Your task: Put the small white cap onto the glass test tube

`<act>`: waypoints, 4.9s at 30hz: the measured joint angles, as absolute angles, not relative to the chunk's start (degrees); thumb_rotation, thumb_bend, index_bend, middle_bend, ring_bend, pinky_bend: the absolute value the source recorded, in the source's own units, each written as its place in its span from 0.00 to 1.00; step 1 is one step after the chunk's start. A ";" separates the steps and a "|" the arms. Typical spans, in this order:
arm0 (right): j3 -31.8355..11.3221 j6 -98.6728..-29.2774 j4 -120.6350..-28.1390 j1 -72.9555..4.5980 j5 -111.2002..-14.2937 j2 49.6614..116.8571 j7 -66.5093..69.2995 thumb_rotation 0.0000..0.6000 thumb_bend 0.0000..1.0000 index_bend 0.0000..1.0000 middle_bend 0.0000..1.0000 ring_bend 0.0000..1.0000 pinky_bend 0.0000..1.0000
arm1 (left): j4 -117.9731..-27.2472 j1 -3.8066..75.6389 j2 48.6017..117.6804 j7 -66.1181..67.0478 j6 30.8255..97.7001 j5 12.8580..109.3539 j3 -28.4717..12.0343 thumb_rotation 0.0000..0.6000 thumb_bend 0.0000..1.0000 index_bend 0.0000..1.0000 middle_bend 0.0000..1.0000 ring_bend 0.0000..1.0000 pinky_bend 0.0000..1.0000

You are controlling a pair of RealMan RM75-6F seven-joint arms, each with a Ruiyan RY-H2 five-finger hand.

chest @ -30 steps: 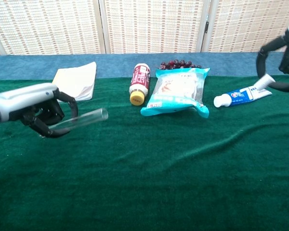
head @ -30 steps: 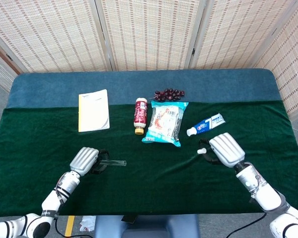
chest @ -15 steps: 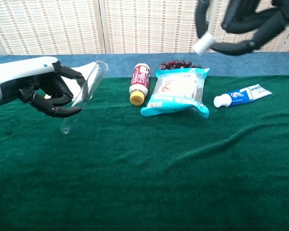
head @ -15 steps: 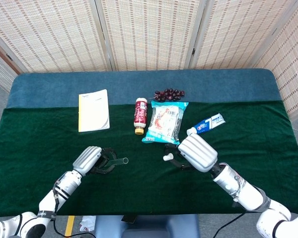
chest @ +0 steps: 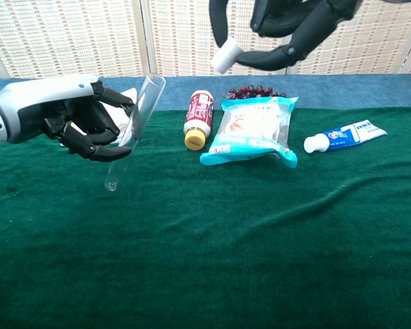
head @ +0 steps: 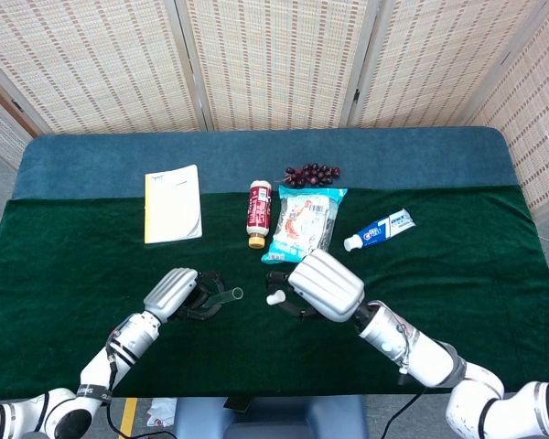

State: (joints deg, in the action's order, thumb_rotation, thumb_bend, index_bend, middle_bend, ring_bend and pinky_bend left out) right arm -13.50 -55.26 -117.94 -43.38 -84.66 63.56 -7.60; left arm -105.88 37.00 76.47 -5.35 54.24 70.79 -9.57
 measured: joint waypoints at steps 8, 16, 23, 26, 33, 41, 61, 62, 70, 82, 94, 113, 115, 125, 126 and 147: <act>-14.36 -54.44 -118.18 -45.36 -81.71 65.37 -11.86 0.98 0.60 0.84 1.00 1.00 1.00 | -106.45 37.58 77.18 -2.23 54.63 69.14 -9.62 1.00 0.49 0.73 0.94 0.90 0.83; -15.11 -53.47 -118.78 -47.74 -77.81 66.62 -17.33 0.98 0.60 0.84 1.00 1.00 1.00 | -107.32 38.31 77.55 2.17 55.31 66.28 -9.75 1.00 0.50 0.73 0.94 0.90 0.84; -15.44 -52.75 -118.66 -50.12 -74.28 68.13 -22.57 0.98 0.60 0.84 1.00 1.00 1.00 | -108.16 38.99 77.46 3.90 55.14 64.31 -9.88 1.00 0.50 0.73 0.94 0.90 0.84; -15.50 -52.78 -118.36 -51.04 -72.61 68.81 -24.74 0.98 0.60 0.84 1.00 1.00 1.00 | -108.26 39.13 77.46 4.28 55.22 63.97 -9.91 1.00 0.50 0.73 0.94 0.90 0.84; -15.52 -53.12 -117.62 -52.91 -70.05 70.34 -27.16 0.98 0.60 0.84 1.00 1.00 1.00 | -108.37 39.64 78.00 5.26 55.35 63.01 -10.01 1.00 0.50 0.73 0.94 0.90 0.84; -15.42 -53.46 -117.65 -54.27 -68.38 70.91 -28.63 0.98 0.60 0.84 1.00 1.00 1.00 | -108.67 40.02 78.14 6.10 55.51 62.32 -10.00 1.00 0.50 0.73 0.94 0.90 0.84; -14.56 -54.20 -116.62 -57.03 -64.32 72.02 -32.07 0.98 0.60 0.84 1.00 1.00 1.00 | -108.98 40.57 77.69 7.38 55.93 60.99 -9.94 1.00 0.50 0.73 0.94 0.90 0.84; -14.46 -54.24 -116.53 -57.16 -64.12 72.09 -32.30 0.98 0.60 0.84 1.00 1.00 1.00 | -109.00 40.58 77.66 7.49 55.98 60.95 -9.93 1.00 0.50 0.73 0.94 0.90 0.84; -13.58 -54.73 -116.06 -58.10 -62.86 72.72 -34.60 0.98 0.60 0.84 1.00 1.00 1.00 | -109.76 40.88 77.24 8.60 56.29 60.20 -10.01 1.00 0.50 0.74 0.94 0.90 0.84; -12.31 -55.42 -114.15 -58.83 -62.79 74.71 -35.16 0.98 0.60 0.84 1.00 1.00 1.00 | -110.45 41.12 76.37 8.48 55.93 59.24 -10.05 1.00 0.50 0.74 0.94 0.90 0.84; -11.87 -55.66 -112.88 -59.44 -62.82 76.29 -35.17 0.98 0.60 0.84 1.00 1.00 1.00 | -110.62 41.23 75.95 7.93 55.82 58.97 -10.13 1.00 0.50 0.75 0.95 0.91 0.84; -11.78 -56.10 -111.69 -59.15 -62.44 76.84 -33.21 0.98 0.42 0.32 1.00 1.00 1.00 | -109.11 41.33 76.28 8.49 55.89 58.27 -9.58 1.00 0.51 0.75 0.95 0.91 0.84; -11.85 -56.18 -111.61 -59.03 -62.59 76.88 -32.66 0.98 0.39 0.29 1.00 1.00 1.00 | -109.04 41.31 76.12 8.81 55.93 58.01 -9.43 1.00 0.51 0.75 0.95 0.91 0.84; -12.40 -57.83 -113.05 -57.50 -63.96 74.86 -30.31 0.98 0.37 0.23 1.00 1.00 1.00 | -108.46 40.85 75.67 10.83 57.70 58.06 -9.01 1.00 0.51 0.75 0.95 0.91 0.84; -12.50 -58.26 -113.34 -57.13 -64.19 74.31 -30.00 0.98 0.37 0.23 1.00 1.00 1.00 | -108.37 40.77 75.56 11.23 57.98 58.12 -8.93 1.00 0.51 0.75 0.95 0.91 0.84; -9.26 -65.47 -113.75 -43.68 -74.40 60.55 -17.68 0.98 0.37 0.23 1.00 1.00 1.00 | -104.41 39.70 80.23 43.83 71.17 58.49 -4.36 1.00 0.51 0.75 0.95 0.91 0.84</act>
State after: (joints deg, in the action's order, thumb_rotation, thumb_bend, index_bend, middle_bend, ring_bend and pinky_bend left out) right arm -9.26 -65.47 -113.75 -43.68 -74.40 60.55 -17.68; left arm -104.41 39.70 80.23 43.83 71.17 58.49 -4.36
